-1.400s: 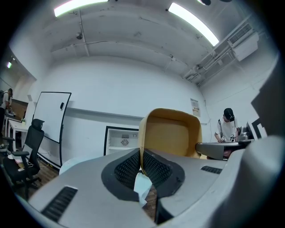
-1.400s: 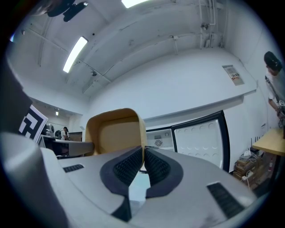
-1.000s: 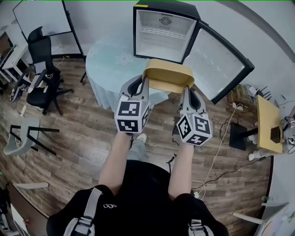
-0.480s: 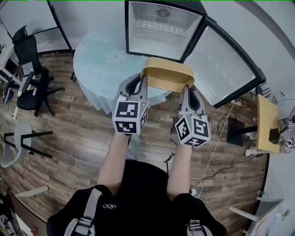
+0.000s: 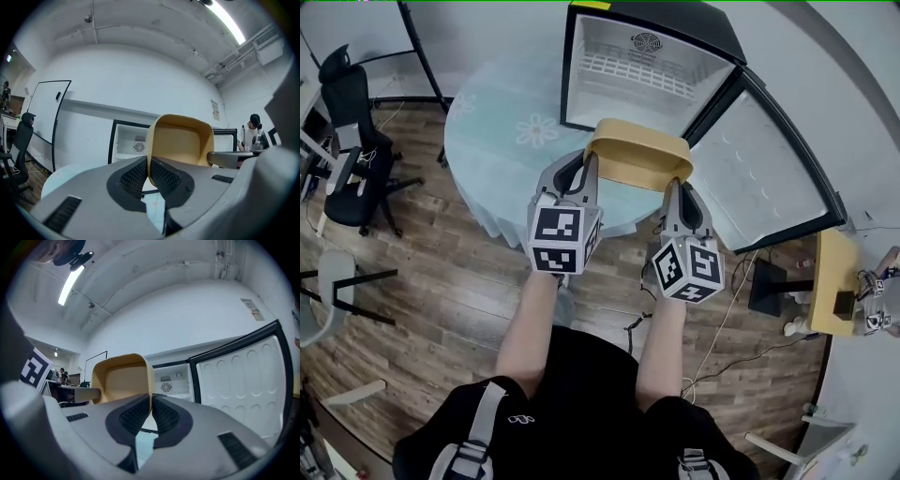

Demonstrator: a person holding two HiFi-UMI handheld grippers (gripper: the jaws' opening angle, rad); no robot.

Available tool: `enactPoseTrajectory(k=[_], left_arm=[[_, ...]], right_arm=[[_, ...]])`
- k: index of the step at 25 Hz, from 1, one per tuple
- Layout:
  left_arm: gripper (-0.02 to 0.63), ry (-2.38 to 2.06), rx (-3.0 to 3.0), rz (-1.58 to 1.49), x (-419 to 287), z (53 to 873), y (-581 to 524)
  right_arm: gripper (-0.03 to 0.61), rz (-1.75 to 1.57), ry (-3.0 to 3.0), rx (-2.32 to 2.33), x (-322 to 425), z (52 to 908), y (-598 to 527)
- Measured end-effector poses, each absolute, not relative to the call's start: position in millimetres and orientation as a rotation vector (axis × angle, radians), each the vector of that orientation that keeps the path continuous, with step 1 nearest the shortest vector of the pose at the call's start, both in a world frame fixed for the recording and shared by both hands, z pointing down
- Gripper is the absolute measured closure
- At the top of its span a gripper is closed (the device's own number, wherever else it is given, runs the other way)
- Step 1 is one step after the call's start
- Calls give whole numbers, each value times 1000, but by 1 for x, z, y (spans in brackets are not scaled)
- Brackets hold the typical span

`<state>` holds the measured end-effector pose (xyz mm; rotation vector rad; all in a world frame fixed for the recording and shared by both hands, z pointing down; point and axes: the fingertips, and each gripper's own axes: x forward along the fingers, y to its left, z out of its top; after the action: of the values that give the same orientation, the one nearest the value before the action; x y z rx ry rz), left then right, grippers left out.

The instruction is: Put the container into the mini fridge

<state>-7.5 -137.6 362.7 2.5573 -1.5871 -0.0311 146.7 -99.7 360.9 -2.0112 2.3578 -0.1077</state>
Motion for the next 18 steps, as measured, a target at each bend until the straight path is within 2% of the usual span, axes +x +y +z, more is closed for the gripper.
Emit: enactPoseTrajectory(k=[10,18], left_arm=[[591,-1567,2575,-36,-15,346,-212],[588,-1494,2563,51,-13,372,-258]], right_arm=[[557,-73,2366,-1993,139,340,-176],[558,-162,2346,-2041,141,365,-222]])
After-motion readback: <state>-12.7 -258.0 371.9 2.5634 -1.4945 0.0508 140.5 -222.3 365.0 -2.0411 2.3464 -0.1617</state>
